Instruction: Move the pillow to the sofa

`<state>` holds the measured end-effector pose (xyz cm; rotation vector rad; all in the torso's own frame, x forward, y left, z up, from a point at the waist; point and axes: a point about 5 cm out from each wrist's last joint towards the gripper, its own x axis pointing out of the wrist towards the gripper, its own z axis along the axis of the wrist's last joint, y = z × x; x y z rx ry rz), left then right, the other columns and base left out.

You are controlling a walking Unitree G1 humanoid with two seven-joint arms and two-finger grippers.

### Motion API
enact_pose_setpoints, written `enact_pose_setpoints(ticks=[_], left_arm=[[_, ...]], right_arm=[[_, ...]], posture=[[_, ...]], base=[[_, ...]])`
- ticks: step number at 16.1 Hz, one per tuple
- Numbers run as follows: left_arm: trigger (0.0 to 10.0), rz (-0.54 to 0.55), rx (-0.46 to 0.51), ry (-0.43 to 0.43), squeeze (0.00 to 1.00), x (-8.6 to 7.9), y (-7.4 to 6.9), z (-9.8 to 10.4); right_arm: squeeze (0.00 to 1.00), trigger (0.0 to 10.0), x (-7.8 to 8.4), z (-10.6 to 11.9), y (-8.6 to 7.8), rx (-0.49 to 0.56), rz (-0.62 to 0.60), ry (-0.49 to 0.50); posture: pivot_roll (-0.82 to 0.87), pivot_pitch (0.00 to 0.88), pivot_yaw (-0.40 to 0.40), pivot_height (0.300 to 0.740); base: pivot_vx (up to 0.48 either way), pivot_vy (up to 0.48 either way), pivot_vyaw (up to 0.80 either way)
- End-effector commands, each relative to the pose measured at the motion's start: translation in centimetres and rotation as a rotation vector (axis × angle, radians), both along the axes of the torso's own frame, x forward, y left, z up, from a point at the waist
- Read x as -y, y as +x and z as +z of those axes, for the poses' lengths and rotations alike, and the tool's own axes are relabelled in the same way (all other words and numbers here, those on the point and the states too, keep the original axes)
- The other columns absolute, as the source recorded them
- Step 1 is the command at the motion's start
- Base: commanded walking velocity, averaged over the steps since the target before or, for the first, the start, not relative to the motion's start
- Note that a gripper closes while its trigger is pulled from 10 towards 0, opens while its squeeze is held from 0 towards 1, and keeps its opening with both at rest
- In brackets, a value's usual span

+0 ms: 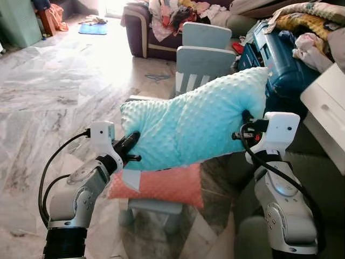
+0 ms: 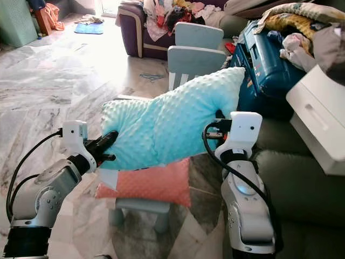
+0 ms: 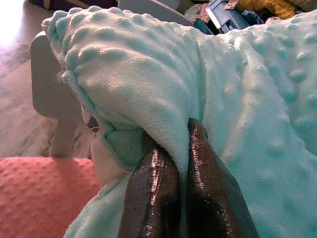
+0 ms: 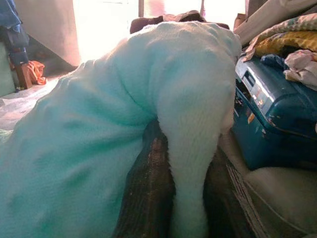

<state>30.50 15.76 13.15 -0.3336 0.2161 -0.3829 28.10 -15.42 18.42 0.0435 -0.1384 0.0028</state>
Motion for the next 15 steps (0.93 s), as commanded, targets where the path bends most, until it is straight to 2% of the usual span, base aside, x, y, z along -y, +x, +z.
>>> enact_pose_setpoints(ticks=[1, 15], left_arm=[[10.0, -0.018, 0.023, -0.003, 0.00, 0.44, 0.02, 0.71], [10.0, -0.027, 0.003, -0.019, 0.00, 0.83, -0.11, 0.52]], right_arm=[[0.00, 0.0, 0.18, 0.27, -0.02, 0.015, -0.005, 0.002], [0.00, 0.0, 0.23, 0.27, 0.00, 0.014, -0.005, 0.001]], posture=[[-0.10, 0.068, -0.076, 0.740], [-0.10, 0.068, -0.081, 0.740]], base=[[-0.315, 0.000, 0.00], [-0.314, 0.000, 0.00]])
